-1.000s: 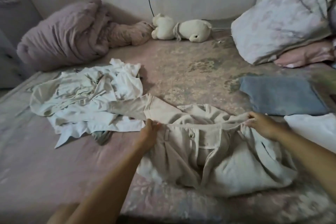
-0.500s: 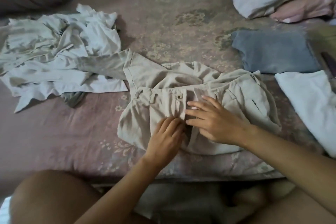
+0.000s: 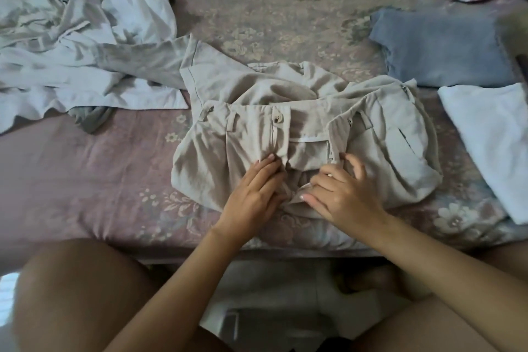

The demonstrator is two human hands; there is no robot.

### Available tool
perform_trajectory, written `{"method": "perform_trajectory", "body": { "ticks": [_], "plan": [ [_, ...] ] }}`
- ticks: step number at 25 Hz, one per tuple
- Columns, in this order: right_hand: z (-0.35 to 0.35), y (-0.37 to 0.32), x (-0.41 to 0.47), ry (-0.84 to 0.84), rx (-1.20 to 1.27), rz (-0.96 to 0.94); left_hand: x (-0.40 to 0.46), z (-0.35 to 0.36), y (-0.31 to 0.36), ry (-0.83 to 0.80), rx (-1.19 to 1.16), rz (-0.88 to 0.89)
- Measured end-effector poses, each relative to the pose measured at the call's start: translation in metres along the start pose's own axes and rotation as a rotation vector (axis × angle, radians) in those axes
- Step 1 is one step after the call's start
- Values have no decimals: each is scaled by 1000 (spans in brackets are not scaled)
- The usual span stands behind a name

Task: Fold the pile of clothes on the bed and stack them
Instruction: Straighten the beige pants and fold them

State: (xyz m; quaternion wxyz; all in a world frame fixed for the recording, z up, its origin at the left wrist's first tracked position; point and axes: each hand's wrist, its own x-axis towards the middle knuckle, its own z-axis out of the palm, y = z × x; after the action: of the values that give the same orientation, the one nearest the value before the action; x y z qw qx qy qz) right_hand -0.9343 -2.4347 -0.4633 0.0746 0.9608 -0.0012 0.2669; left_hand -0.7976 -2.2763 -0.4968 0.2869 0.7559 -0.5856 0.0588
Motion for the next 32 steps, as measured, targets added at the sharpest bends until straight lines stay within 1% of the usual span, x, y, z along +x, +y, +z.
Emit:
{"method": "perform_trajectory", "body": {
  "ticks": [1, 3, 6, 9, 11, 13, 16, 18, 20, 22, 26, 28, 32],
  "plan": [
    [2, -6, 4, -7, -12, 55, 0, 1, 1, 17, -17, -4],
    [5, -18, 11, -75, -32, 93, 1, 0, -1, 39, -49, -3],
    [2, -29, 18, -193, -72, 90, -2, 0, -4, 50, -75, 30],
    [0, -29, 27, -239, -56, 51, -3, -1, -7, 60, -64, 50],
    [-1, -27, 30, -240, -60, 1, 0, -1, -3, 93, 1, 69],
    [-1, -28, 27, -225, -50, 4, 1, -2, 7, 167, 139, 64],
    [2, -27, 17, -199, 26, 73, -8, 2, 32, 274, 264, -71],
    [6, -24, 12, -175, 118, 128, -18, 7, 42, 260, 258, -131],
    [8, -20, 10, -181, 227, 218, -29, 14, 43, 239, 249, -122],
    [8, -22, 8, -191, 313, 267, -35, 20, 42, 243, 264, -90],
    [7, -24, 11, -215, 383, 323, -19, 25, 46, 274, 252, -177],
    [6, -26, 12, -223, 358, 302, -12, 24, 50, 281, 326, -171],
    [3, -22, 18, -209, 220, 164, -10, 24, 53, 260, 363, -110]
  ]
}}
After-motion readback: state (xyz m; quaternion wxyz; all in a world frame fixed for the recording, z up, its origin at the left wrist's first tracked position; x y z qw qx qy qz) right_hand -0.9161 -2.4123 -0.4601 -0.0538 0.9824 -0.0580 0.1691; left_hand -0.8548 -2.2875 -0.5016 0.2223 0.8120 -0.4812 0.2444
